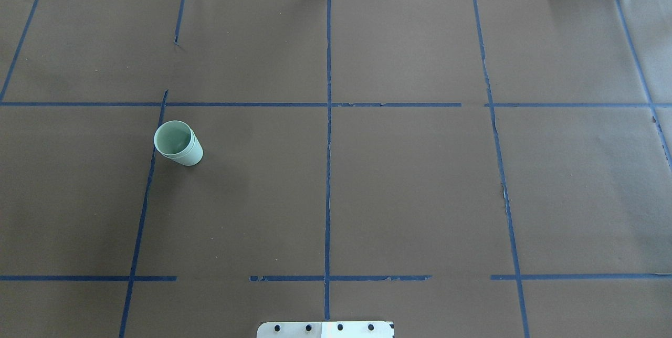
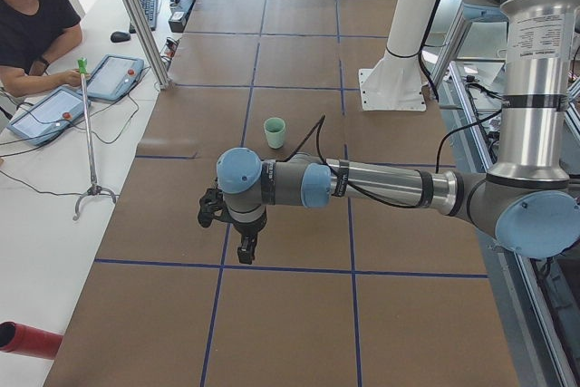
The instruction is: Stack cups
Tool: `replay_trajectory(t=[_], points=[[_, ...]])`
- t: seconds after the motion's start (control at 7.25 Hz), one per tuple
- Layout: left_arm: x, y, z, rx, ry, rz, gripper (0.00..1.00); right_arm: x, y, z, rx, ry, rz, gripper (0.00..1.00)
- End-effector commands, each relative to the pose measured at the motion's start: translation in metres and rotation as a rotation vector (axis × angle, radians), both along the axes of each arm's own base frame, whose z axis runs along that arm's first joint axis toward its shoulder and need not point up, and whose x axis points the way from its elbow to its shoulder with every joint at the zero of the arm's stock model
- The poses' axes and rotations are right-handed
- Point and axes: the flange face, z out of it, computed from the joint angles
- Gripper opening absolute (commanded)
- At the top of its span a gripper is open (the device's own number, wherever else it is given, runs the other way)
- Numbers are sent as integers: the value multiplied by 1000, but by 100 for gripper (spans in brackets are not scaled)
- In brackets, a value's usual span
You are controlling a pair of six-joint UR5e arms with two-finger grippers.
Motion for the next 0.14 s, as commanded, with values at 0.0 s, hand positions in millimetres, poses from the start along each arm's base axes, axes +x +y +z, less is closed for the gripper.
replay_trajectory(t=[0.0], points=[[0, -1, -6, 13, 0, 0, 100, 0, 0, 0, 0, -1, 0, 100]])
